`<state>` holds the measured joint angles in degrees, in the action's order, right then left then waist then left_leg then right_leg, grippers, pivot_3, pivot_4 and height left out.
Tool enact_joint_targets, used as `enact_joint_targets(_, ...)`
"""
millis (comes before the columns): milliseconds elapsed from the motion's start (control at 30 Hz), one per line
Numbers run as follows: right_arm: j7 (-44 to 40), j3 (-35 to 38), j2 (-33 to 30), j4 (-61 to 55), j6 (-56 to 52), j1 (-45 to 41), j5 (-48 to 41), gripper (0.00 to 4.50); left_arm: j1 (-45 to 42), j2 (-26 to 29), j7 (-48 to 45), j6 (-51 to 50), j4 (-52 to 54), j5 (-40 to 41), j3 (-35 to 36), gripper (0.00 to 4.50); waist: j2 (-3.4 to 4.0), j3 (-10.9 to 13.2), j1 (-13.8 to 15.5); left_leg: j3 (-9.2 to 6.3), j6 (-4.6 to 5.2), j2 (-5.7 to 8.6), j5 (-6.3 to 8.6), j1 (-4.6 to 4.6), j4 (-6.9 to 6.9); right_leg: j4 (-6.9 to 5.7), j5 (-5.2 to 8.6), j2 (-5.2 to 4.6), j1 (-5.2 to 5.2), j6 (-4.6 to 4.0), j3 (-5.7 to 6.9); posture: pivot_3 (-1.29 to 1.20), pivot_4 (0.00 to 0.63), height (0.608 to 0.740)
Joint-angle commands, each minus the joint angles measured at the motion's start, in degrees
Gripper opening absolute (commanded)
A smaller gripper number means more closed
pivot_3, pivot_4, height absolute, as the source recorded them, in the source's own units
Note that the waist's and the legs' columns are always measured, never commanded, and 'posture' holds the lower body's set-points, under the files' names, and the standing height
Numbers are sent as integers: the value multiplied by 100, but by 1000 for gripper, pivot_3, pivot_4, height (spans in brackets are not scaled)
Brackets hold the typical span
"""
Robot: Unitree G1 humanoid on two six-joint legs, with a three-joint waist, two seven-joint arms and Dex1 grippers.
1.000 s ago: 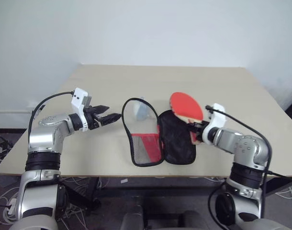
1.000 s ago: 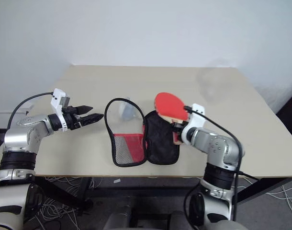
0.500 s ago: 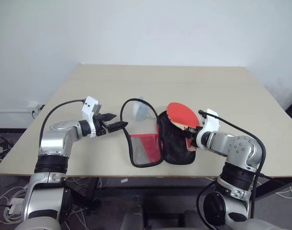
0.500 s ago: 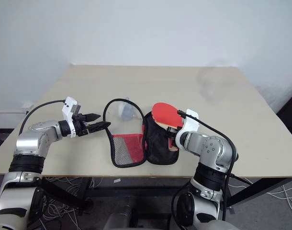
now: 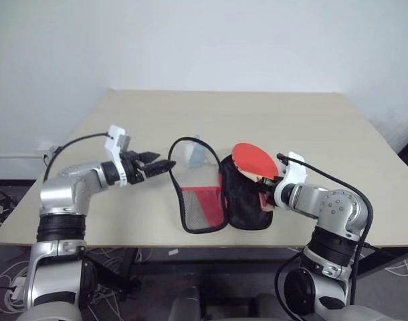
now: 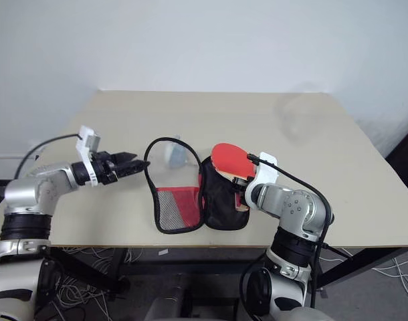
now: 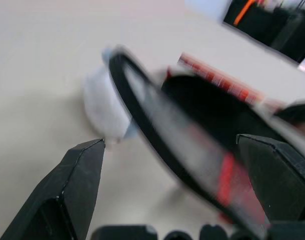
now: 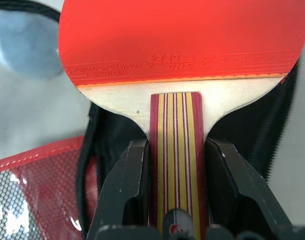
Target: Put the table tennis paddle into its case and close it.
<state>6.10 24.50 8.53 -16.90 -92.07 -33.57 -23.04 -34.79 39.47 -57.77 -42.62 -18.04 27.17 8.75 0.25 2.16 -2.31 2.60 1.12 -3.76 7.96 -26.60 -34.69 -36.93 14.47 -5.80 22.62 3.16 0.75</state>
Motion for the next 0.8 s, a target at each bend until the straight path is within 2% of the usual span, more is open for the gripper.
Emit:
enact_joint_targets(33,-33,-213,344,-124,-43,-218,-208,1208,-45,218,-46,70,93,-54,40,4500,1,1,-30,0,0,0,0,1,0,1,0,0,-1,0,0,0,0,740)
enact_joint_targets(500,145,-148,325,469,-43,-106,100,1208,502,224,51,74,624,-96,-61,4500,0,0,-26,3,0,-1,0,-1,7,3,0,-1,2,-1,0,0,0,740)
enact_joint_targets(633,117,-422,121,575,-23,-84,311,1208,459,157,80,103,654,-93,-86,4500,0,0,-27,3,-1,-1,0,0,13,3,0,-3,4,-2,4,0,0,740)
enact_joint_targets(800,272,-187,159,712,-43,-44,518,1208,587,98,134,126,763,-62,-36,4500,-1,-1,-22,2,-1,-1,0,0,16,6,0,-2,3,-2,5,0,0,740)
